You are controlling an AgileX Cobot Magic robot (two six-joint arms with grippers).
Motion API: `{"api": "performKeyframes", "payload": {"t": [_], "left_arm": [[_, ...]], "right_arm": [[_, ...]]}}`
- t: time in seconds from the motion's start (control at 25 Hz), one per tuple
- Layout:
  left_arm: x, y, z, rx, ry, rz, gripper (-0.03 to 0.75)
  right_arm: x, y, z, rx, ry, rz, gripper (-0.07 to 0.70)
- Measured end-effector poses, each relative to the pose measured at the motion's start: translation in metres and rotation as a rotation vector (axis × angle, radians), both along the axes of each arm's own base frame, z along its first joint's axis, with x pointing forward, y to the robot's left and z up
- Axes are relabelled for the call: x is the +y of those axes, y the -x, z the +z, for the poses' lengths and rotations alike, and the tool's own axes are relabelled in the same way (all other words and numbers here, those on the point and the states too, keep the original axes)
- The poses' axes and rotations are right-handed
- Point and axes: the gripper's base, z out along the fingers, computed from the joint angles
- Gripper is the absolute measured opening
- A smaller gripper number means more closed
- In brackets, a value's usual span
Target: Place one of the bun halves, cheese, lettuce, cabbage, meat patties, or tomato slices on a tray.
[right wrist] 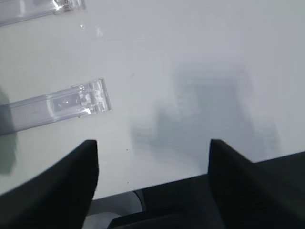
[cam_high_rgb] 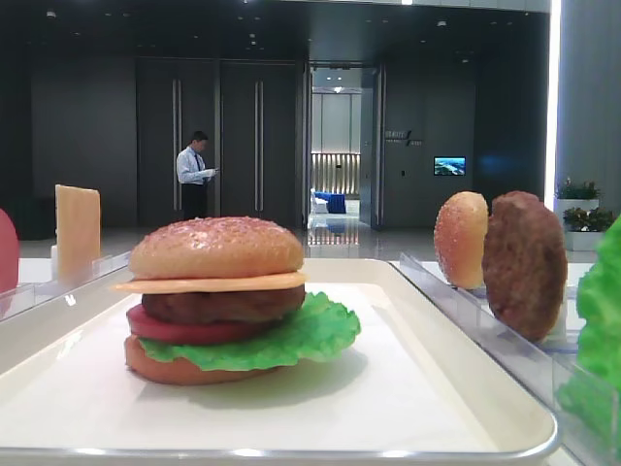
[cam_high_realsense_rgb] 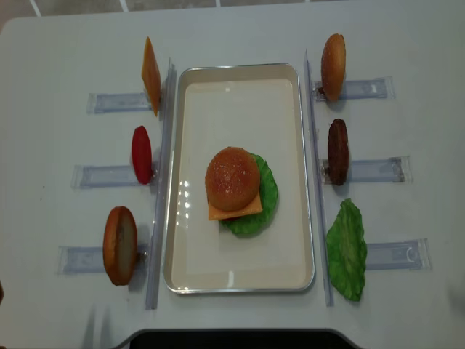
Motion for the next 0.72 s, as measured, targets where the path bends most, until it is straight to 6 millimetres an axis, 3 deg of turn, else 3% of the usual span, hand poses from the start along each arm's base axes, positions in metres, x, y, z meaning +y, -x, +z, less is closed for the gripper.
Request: {"api": "performKeyframes", "payload": {"t": [0.2,0.52,0.72], "left_arm": [[0.0,0.0,0.0,0.0,0.0,0.0,0.201],[0.0,0.0,0.0,0.0,0.0,0.0,0.201],[0.0,0.0,0.0,0.0,0.0,0.0,0.201]], "right_arm": [[0.003,0.016,-0.014,-0.06,0.027,0.032,0.465],[0.009,0.044,-0.004,-0.273,0.069,0.037,0.465],[0.016,0.076,0.0,-0.489,0.115,0.035,0.462]]}}
